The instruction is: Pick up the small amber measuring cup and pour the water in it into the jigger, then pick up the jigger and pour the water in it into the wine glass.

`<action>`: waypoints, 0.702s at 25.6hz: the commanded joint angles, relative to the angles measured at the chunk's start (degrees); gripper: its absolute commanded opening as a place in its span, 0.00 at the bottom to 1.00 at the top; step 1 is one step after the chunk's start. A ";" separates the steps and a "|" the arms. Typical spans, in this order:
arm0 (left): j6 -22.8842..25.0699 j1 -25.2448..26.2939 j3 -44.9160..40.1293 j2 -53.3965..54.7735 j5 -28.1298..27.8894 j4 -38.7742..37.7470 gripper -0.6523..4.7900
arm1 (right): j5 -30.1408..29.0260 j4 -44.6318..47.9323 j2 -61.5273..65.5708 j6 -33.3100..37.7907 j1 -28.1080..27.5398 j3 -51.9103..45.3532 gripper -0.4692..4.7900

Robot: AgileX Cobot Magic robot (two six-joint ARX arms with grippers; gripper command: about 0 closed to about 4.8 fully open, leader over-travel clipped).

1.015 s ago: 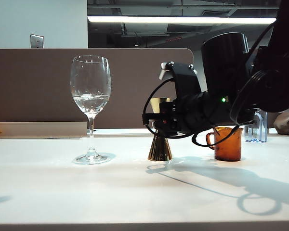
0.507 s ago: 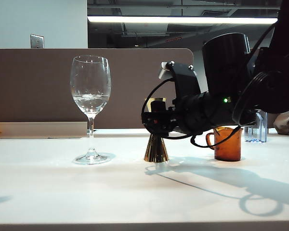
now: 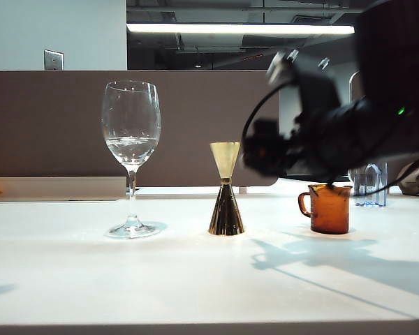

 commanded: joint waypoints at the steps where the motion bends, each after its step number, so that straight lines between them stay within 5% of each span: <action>1: 0.04 0.02 0.13 -0.02 0.02 0.72 0.17 | 4.35 1.29 -8.63 -0.61 -0.13 -5.60 0.25; 2: 0.04 0.02 0.13 0.00 0.02 0.72 0.17 | 5.14 1.22 -12.70 -1.27 -0.26 -8.11 0.08; 5: 0.04 0.02 0.13 -0.02 0.02 0.72 0.17 | 5.44 -1.92 -20.00 -2.84 -1.40 -11.89 0.08; 13: 0.04 0.02 0.13 0.00 0.02 0.74 0.17 | 7.28 -33.62 -41.88 -5.29 -12.74 -13.77 0.08; 18: 0.04 0.02 0.13 -0.02 0.00 0.74 0.17 | 3.28 -38.58 -50.25 -3.82 -20.46 -16.65 0.08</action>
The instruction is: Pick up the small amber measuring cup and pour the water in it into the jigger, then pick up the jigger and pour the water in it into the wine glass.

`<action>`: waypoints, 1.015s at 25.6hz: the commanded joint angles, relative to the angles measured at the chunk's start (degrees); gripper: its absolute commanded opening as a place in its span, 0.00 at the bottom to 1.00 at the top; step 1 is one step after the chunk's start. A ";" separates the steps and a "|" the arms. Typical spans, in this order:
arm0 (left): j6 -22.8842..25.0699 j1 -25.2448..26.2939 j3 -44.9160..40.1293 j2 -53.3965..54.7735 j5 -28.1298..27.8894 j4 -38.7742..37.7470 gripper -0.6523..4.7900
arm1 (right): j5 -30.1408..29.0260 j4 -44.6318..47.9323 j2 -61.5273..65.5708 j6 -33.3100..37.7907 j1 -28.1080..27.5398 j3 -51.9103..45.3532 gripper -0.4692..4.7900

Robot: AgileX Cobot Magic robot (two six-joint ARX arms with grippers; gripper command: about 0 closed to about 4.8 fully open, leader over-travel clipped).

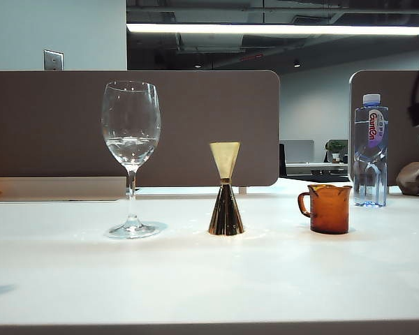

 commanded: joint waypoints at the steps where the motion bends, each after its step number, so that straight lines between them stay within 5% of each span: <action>1: 0.04 0.02 0.13 0.00 0.02 0.72 0.17 | -1.81 -0.28 -4.98 2.23 -2.99 -3.15 0.08; 17: 0.04 0.02 0.13 0.02 0.02 0.72 0.17 | -1.55 -5.62 -19.37 5.99 -4.31 -11.50 0.08; 26: 0.04 0.02 0.13 0.02 0.02 0.72 0.17 | 0.94 -22.69 -28.83 6.03 -7.37 -11.47 0.08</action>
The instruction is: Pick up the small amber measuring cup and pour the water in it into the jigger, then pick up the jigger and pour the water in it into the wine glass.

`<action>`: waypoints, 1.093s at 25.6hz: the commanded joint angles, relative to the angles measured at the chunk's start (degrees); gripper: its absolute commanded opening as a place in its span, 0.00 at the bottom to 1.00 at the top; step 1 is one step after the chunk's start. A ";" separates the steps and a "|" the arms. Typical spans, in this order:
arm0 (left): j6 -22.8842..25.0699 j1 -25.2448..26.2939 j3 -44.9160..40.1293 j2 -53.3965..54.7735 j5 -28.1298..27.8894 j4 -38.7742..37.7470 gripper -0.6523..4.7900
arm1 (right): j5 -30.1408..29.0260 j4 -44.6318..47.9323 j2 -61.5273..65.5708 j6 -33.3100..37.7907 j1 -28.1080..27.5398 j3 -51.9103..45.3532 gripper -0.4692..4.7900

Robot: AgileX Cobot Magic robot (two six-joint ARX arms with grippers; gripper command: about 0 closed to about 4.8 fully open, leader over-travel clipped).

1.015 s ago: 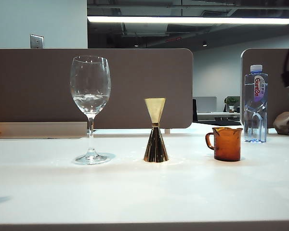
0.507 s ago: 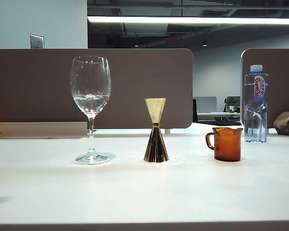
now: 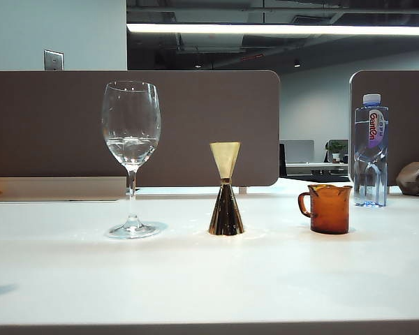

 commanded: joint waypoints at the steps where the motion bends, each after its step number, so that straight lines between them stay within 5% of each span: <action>1: 0.04 0.02 0.13 -0.07 0.02 0.72 0.17 | 0.09 -9.51 -3.65 0.28 -1.18 -0.44 0.08; 7: 0.04 0.02 0.13 -0.07 0.00 0.72 0.17 | -0.59 -16.22 -10.47 0.94 -1.18 -0.42 0.08; 12: 0.04 0.02 0.13 -0.07 0.02 0.72 0.17 | -10.71 -16.63 -12.94 1.09 -1.18 -0.44 0.08; 28: 0.04 0.02 0.13 -0.11 0.02 0.72 0.17 | -10.45 -18.51 -22.88 1.03 -4.63 -0.44 0.08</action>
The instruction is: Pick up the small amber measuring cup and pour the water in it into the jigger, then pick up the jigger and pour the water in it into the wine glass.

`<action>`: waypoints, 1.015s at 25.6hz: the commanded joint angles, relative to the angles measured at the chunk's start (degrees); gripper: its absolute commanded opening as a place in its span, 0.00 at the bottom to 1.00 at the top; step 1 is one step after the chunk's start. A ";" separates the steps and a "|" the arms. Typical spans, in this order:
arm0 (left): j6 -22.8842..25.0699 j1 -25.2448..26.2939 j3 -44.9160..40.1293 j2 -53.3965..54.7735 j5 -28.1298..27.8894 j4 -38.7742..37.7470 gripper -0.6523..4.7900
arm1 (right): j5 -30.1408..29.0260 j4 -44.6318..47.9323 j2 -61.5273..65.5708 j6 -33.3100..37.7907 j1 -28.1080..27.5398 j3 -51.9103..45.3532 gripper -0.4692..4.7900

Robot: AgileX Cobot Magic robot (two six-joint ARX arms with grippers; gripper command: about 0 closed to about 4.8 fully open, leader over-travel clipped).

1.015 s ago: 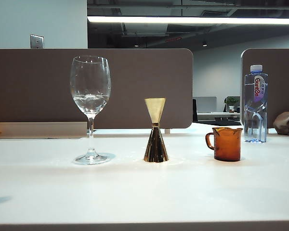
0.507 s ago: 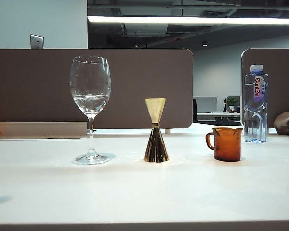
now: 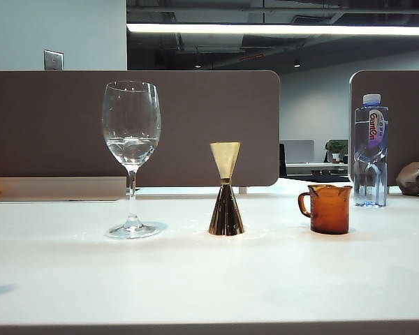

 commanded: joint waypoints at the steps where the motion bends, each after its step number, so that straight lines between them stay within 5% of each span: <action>1: 0.04 0.02 0.13 -0.02 0.04 0.74 0.17 | -0.09 0.42 0.07 0.11 -2.99 -0.44 0.08; 8: 0.04 0.02 0.13 -0.02 0.04 0.72 0.17 | 0.00 0.42 0.07 0.09 -5.03 -0.44 0.08; 12: 4.37 0.04 0.13 -0.04 -0.83 0.72 0.17 | 0.00 0.42 0.07 0.09 -5.03 -0.44 0.08; 15: 13.00 0.26 -0.55 -1.20 -4.39 3.76 0.17 | 0.00 0.39 0.07 0.11 -5.03 -0.44 0.08; 18: 20.33 1.92 -3.65 -3.50 -4.68 11.28 0.17 | 0.00 0.39 0.07 0.11 -5.03 -0.44 0.08; 26: 19.28 10.12 -27.04 -16.68 -7.30 44.92 0.17 | -0.02 0.39 0.07 0.11 -5.03 -0.44 0.08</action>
